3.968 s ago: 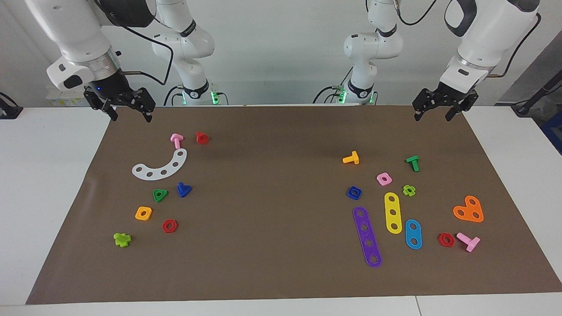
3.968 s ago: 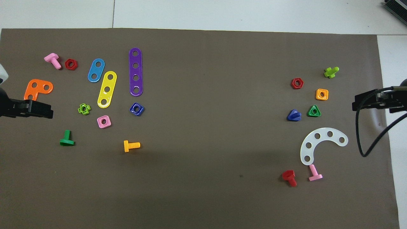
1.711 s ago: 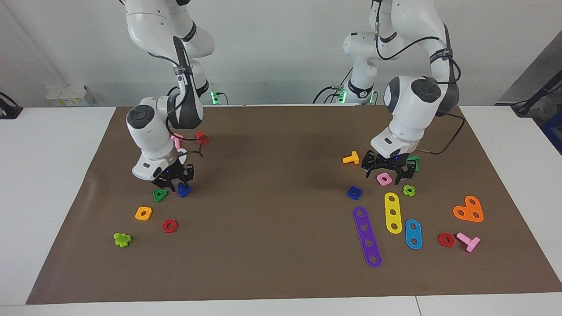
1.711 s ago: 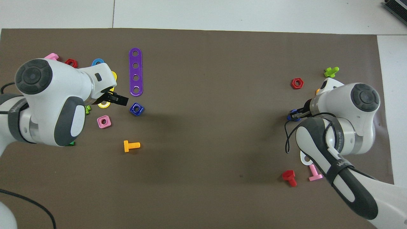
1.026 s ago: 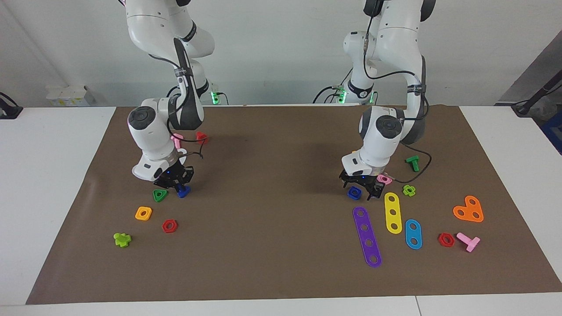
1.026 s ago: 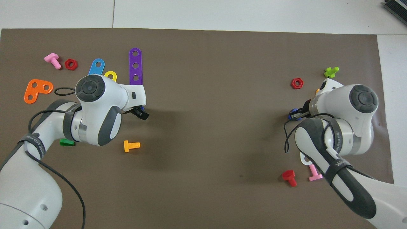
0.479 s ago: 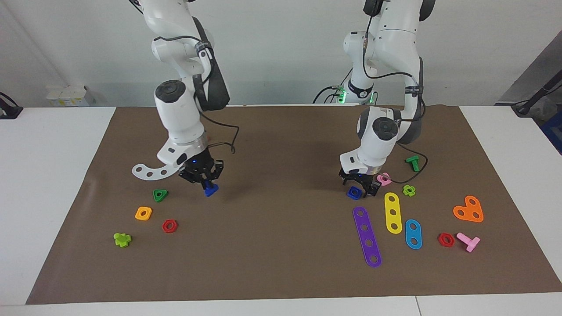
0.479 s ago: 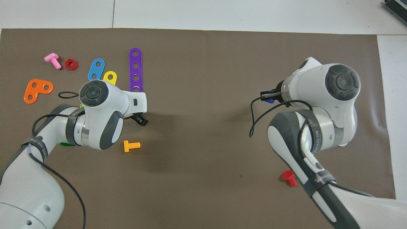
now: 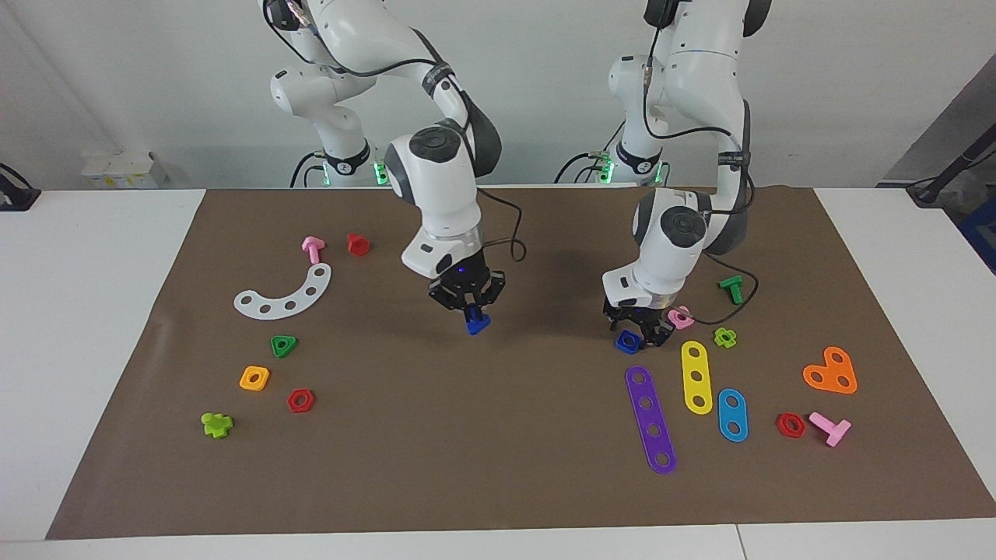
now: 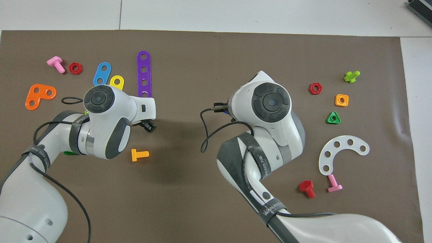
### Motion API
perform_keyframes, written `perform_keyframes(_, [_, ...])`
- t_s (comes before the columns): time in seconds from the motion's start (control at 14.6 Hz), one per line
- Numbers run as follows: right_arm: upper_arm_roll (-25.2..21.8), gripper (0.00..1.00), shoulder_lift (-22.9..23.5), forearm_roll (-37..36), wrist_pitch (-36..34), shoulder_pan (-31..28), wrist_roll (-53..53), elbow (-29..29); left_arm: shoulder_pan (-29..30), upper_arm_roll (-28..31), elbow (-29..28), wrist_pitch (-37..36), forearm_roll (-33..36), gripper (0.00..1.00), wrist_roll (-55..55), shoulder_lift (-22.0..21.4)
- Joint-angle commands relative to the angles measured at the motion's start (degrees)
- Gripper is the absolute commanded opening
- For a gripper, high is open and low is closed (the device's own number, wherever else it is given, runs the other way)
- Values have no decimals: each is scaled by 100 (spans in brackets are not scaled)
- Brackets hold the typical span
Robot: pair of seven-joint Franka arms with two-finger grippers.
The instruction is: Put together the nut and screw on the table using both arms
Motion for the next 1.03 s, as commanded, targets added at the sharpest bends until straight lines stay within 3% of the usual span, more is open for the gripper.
perform_keyframes(0.0, [-42, 0, 397, -172, 239, 376, 609, 216, -111, 90, -195, 145, 35, 69, 27, -152])
perform_keyframes(0.21, [-24, 0, 863, -761, 714, 569, 1208, 216, -103, 90, -177, 110, 35, 62, 27, -152])
perform_keyframes(0.68, [-24, 0, 1102, -1008, 1112, 615, 1262, 163, -103, 99, -168, 57, 27, 46, -8, -152])
perform_keyframes(0.75, [-33, 62, 1102, -1017, 1103, 623, 1271, 181, -103, 99, -168, 57, 27, 43, -17, -152])
perform_keyframes(0.82, [-42, 100, 1093, -1026, 1103, 615, 1271, 190, -103, 99, -159, 22, 27, 41, -17, -152])
perform_keyframes(0.96, [-59, 100, 1006, -982, 1068, 580, 1280, 181, -94, 99, -150, 4, 27, 39, -17, -161])
